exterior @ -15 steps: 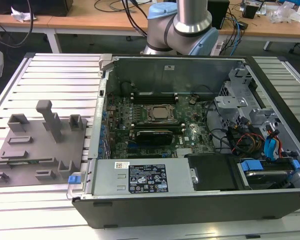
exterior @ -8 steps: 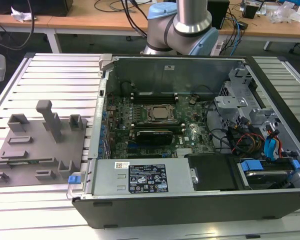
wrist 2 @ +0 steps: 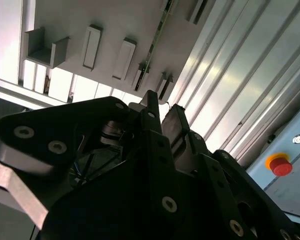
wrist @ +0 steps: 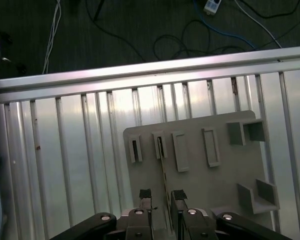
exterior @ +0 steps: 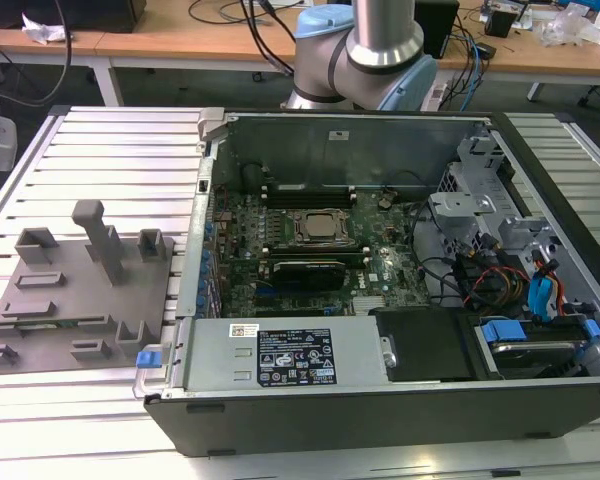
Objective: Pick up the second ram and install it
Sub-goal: 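Pick up the second ram and move it above second insertion slot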
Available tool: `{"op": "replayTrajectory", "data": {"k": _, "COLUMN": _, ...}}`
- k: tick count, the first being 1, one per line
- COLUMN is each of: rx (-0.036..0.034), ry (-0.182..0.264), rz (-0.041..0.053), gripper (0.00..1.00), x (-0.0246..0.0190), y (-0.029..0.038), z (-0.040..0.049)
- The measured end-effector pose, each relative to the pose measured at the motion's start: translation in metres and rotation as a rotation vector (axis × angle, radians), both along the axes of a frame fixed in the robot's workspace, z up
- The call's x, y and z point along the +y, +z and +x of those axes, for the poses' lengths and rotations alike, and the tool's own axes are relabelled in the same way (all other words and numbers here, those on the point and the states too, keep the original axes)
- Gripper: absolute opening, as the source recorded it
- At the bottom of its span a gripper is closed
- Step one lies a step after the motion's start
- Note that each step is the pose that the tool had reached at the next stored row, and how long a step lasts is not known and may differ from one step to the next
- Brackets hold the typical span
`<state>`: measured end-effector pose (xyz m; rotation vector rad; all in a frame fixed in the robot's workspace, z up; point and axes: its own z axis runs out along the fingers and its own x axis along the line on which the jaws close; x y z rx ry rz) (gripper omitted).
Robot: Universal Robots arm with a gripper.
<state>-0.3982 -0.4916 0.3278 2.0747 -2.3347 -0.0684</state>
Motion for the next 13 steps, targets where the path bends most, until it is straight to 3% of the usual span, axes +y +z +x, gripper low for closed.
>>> {"op": "replayTrajectory", "data": {"k": 13, "rx": 0.0, "ry": 0.0, "rz": 0.0001, "gripper": 0.3, "x": 0.0, "y": -0.0141, "z": 0.0}}
